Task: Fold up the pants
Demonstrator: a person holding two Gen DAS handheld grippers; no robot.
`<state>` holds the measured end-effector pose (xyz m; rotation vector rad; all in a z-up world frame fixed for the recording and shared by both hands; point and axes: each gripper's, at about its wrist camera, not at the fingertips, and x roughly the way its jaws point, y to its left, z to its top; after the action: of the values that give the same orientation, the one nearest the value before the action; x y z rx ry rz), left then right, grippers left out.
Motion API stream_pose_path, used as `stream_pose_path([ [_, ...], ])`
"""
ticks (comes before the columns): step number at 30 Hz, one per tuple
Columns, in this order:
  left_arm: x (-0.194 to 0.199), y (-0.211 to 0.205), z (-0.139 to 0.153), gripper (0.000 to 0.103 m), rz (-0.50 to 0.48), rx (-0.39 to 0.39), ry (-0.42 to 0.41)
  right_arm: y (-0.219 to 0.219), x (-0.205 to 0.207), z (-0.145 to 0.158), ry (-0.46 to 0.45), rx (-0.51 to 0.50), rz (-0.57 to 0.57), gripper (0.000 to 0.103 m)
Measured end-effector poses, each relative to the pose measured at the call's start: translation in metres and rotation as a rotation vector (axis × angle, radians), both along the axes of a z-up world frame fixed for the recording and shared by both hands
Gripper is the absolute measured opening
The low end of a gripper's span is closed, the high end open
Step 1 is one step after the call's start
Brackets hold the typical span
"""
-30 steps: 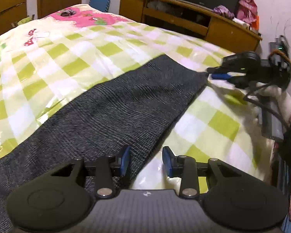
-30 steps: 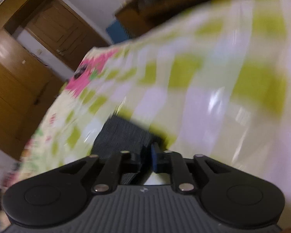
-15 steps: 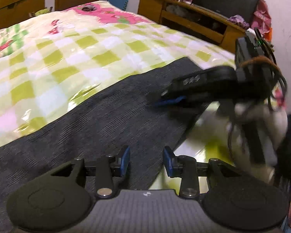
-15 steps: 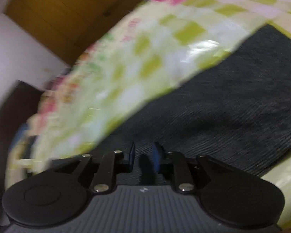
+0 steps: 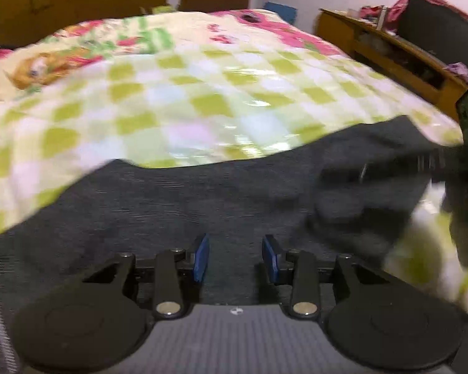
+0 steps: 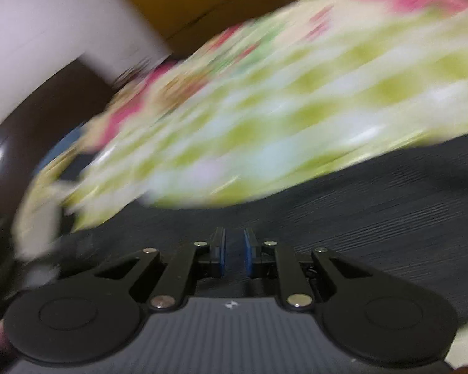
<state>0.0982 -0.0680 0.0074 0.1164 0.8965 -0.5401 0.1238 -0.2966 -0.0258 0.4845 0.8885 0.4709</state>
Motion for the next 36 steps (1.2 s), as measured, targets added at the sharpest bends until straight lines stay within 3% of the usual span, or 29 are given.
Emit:
stream_pose_path([
  [2,0.003,0.024,-0.005,0.05,0.042,0.02,-0.003,0.032,0.009,-0.013,0.032,-0.024,0.058,0.015],
  [4,0.0,0.054,-0.008,0.05,0.094,0.038,-0.009,0.045,0.016,-0.019,0.018,-0.132,0.026,0.014],
  [7,-0.001,0.086,-0.008,0.05,0.144,0.03,-0.011,0.043,0.023,-0.011,0.01,-0.185,-0.037,0.016],
  [9,-0.003,0.097,-0.005,0.05,0.154,0.025,-0.02,0.05,0.023,0.001,-0.036,-0.239,0.015,0.019],
  [12,-0.004,0.101,0.002,0.05,0.134,-0.007,-0.034,0.06,0.031,0.013,-0.073,-0.354,0.129,0.04],
  [15,0.0,0.094,0.018,0.051,0.053,-0.066,-0.062,0.062,0.035,0.013,-0.089,-0.435,0.221,0.041],
  [19,0.021,0.063,0.029,0.052,-0.07,-0.073,-0.101,0.054,0.042,0.01,-0.068,-0.509,0.358,0.044],
  [22,0.039,0.028,0.024,0.052,-0.215,-0.078,-0.078,0.039,0.039,0.013,-0.063,-0.495,0.376,0.044],
  [28,0.06,-0.029,-0.004,0.052,-0.409,0.032,-0.062,0.023,0.039,0.018,-0.099,-0.54,0.461,0.044],
  [33,0.065,-0.038,-0.01,0.052,-0.498,0.104,-0.061,0.021,0.052,0.018,-0.105,-0.544,0.563,0.044],
  [36,0.073,-0.037,-0.006,0.051,-0.518,0.081,-0.037,0.016,0.059,0.023,-0.113,-0.535,0.598,0.044],
])
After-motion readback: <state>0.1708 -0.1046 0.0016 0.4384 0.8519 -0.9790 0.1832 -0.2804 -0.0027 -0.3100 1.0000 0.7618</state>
